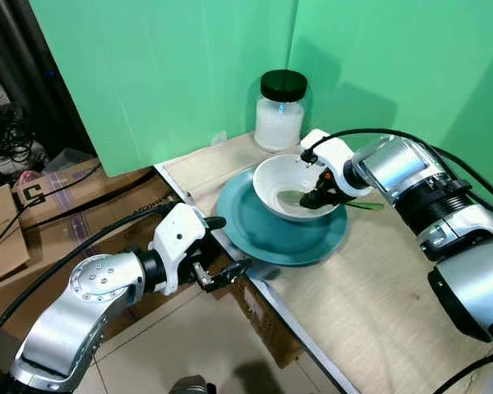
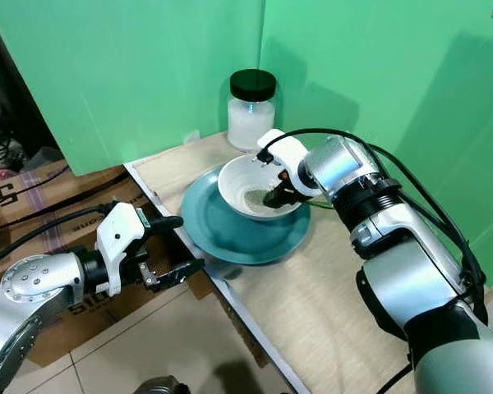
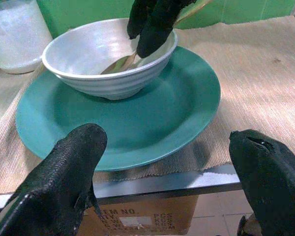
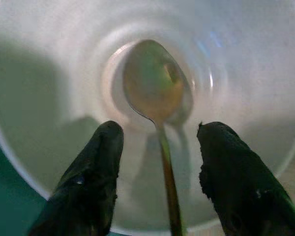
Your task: Setting the table
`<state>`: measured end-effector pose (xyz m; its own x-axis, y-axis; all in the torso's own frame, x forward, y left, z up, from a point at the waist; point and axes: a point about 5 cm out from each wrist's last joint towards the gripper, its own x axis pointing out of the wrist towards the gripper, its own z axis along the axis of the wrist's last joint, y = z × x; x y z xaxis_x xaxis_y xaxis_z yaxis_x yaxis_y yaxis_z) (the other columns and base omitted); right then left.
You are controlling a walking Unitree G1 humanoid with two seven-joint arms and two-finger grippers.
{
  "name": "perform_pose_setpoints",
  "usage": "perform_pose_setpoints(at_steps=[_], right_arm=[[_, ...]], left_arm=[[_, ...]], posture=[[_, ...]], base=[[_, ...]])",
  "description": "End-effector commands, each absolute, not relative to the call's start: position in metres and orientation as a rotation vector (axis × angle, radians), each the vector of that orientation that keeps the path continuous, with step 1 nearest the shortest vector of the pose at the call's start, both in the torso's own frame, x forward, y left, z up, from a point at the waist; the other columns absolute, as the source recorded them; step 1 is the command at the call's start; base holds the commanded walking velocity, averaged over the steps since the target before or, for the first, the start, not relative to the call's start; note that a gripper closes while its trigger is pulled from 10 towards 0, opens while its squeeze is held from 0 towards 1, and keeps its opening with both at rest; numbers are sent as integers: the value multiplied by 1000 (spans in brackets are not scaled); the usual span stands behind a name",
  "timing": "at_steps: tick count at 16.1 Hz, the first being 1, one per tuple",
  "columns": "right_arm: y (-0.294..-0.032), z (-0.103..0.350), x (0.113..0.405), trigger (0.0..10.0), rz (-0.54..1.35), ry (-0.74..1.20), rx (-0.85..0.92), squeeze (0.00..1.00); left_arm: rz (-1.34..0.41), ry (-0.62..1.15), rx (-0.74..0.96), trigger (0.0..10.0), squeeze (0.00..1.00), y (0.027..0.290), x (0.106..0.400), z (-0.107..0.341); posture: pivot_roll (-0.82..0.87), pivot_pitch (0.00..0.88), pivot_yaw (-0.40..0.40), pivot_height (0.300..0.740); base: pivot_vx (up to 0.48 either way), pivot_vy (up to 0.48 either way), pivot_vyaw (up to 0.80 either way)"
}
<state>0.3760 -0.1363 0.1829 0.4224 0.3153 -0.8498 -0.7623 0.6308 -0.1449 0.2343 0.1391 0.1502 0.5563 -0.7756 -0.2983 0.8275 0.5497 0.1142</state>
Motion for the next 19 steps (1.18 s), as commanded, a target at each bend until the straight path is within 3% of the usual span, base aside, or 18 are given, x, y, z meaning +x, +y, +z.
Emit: perform_pose_setpoints(at_steps=[1, 19], right_arm=[[-132, 193, 380, 0, 712, 865, -619, 0], [-133, 180, 381, 0, 735, 905, -781, 0]], left_arm=[[-971, 220, 260, 10000, 110, 136, 234, 151], [-979, 223, 267, 10000, 102, 137, 237, 151]], posture=[[123, 0, -17, 740], [129, 0, -25, 740]], base=[[0, 0, 0], [0, 0, 0]])
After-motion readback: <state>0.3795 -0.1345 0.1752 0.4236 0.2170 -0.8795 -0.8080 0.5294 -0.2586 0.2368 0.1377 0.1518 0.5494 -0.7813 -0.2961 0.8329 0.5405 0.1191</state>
